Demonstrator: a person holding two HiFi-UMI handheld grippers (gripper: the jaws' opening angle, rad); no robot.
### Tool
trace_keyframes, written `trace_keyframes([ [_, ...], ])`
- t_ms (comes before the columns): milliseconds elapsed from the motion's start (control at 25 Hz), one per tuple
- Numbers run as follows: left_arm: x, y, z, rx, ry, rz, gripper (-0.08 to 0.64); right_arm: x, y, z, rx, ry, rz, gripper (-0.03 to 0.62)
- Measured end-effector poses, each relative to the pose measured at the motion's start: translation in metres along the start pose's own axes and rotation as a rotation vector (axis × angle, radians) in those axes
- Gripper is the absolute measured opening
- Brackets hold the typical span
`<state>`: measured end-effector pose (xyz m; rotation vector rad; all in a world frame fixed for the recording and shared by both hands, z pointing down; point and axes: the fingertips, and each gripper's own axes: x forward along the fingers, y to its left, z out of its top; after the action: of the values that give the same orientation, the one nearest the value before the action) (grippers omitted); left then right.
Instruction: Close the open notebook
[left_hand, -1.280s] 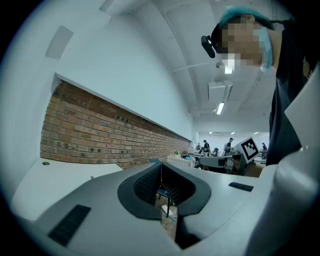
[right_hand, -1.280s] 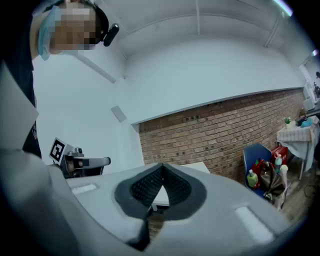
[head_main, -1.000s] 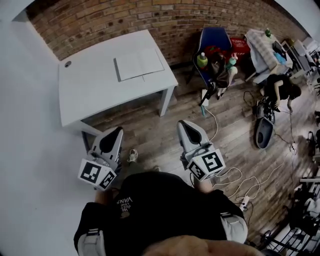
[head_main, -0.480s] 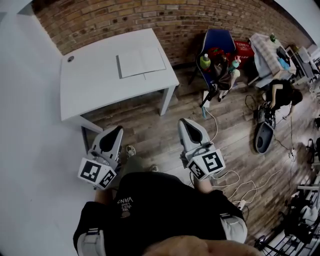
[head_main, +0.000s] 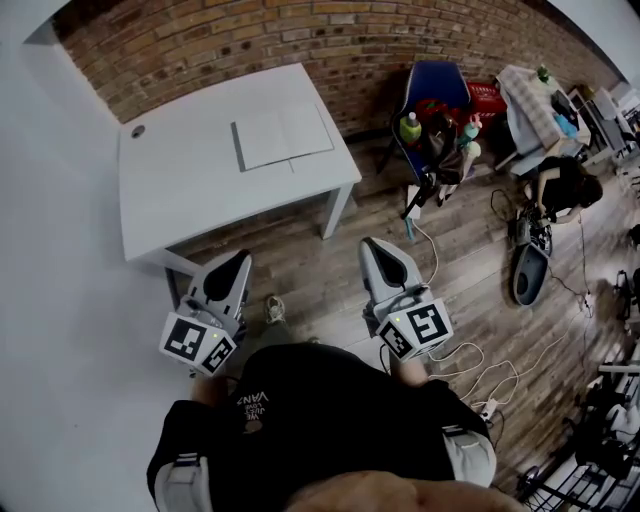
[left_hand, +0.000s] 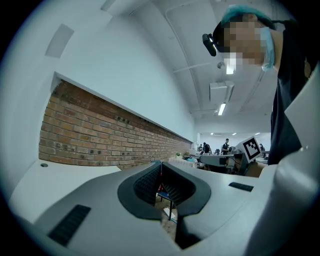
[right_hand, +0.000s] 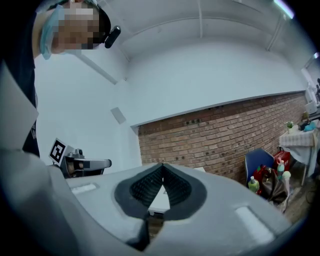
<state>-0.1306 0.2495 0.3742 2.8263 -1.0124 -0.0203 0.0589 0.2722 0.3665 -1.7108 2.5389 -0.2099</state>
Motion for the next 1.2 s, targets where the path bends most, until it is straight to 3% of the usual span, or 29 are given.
trace_keyframes([
  [680,0.044,0.128,0.005,-0.008,0.023,-0.044,0.02,0.12,-0.01,-0.004,-0.004,-0.001,-0.093,-0.002],
  [1200,0.071,0.198,-0.012,-0.024,0.064,-0.122,0.02,0.174,-0.016,-0.019,0.004,0.016,-0.199,-0.002],
])
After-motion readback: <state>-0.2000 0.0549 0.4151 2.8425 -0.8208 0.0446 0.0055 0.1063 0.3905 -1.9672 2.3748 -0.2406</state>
